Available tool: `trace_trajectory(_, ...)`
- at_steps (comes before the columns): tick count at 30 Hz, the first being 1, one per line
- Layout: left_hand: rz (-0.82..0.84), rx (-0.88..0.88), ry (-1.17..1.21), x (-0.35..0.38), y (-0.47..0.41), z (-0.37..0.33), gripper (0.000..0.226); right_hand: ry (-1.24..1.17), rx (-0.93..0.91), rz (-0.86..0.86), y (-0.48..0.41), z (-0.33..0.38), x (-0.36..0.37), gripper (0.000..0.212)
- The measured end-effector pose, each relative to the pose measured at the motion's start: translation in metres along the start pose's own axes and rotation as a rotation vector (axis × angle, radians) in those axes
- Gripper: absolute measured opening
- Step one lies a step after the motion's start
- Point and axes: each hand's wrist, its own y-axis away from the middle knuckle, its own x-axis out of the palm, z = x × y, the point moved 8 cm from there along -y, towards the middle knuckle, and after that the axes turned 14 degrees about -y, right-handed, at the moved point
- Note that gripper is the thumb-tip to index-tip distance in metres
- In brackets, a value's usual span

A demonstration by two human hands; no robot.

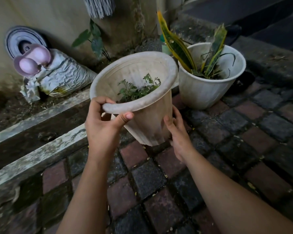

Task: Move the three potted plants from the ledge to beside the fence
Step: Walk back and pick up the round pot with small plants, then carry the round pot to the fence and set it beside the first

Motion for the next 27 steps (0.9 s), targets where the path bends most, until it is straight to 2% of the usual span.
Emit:
trace_trajectory(5, 0.03, 0.044, 0.113, -0.005, -0.016, -0.03, 0.035, -0.131, -0.091, 0.005, -0.004, 0.038, 0.02, 0.089)
trace_trajectory(7, 0.058, 0.116, 0.09, -0.007, -0.027, -0.05, 0.031, -0.157, -0.105, 0.017, -0.002, 0.05, 0.036, 0.085)
trace_trajectory(9, 0.092, 0.214, 0.027, -0.006, -0.034, -0.075, 0.033, -0.19, -0.105, 0.033, 0.002, 0.058, 0.051, 0.091)
trace_trajectory(11, 0.072, 0.294, -0.028, -0.008, -0.038, -0.093, 0.048, -0.221, -0.107, 0.05, 0.007, 0.063, 0.066, 0.106)
trace_trajectory(13, 0.008, 0.346, -0.054, -0.012, -0.04, -0.1, 0.088, -0.25, -0.122, 0.073, 0.013, 0.07, 0.082, 0.107)
trace_trajectory(15, -0.027, 0.315, 0.002, -0.019, -0.043, -0.098, 0.131, -0.277, -0.134, 0.113, 0.018, 0.079, 0.097, 0.107)
trace_trajectory(16, -0.025, 0.31, 0.033, -0.024, -0.046, -0.098, 0.139, -0.29, -0.139, 0.134, 0.02, 0.083, 0.104, 0.107)
trace_trajectory(17, -0.025, 0.326, 0.053, -0.03, -0.048, -0.099, 0.14, -0.304, -0.141, 0.15, 0.022, 0.087, 0.11, 0.104)
trace_trajectory(19, -0.028, 0.393, 0.079, -0.044, -0.053, -0.107, 0.123, -0.34, -0.149, 0.19, 0.027, 0.098, 0.121, 0.1)
trace_trajectory(21, -0.018, 0.411, 0.115, -0.051, -0.057, -0.117, 0.109, -0.356, -0.177, 0.231, 0.029, 0.111, 0.132, 0.085)
trace_trajectory(23, 0.004, 0.386, 0.104, -0.052, -0.06, -0.122, 0.117, -0.341, -0.185, 0.271, 0.029, 0.121, 0.145, 0.069)
trace_trajectory(27, 0.033, 0.373, 0.015, -0.057, -0.06, -0.117, 0.144, -0.288, -0.16, 0.374, 0.028, 0.133, 0.167, 0.077)
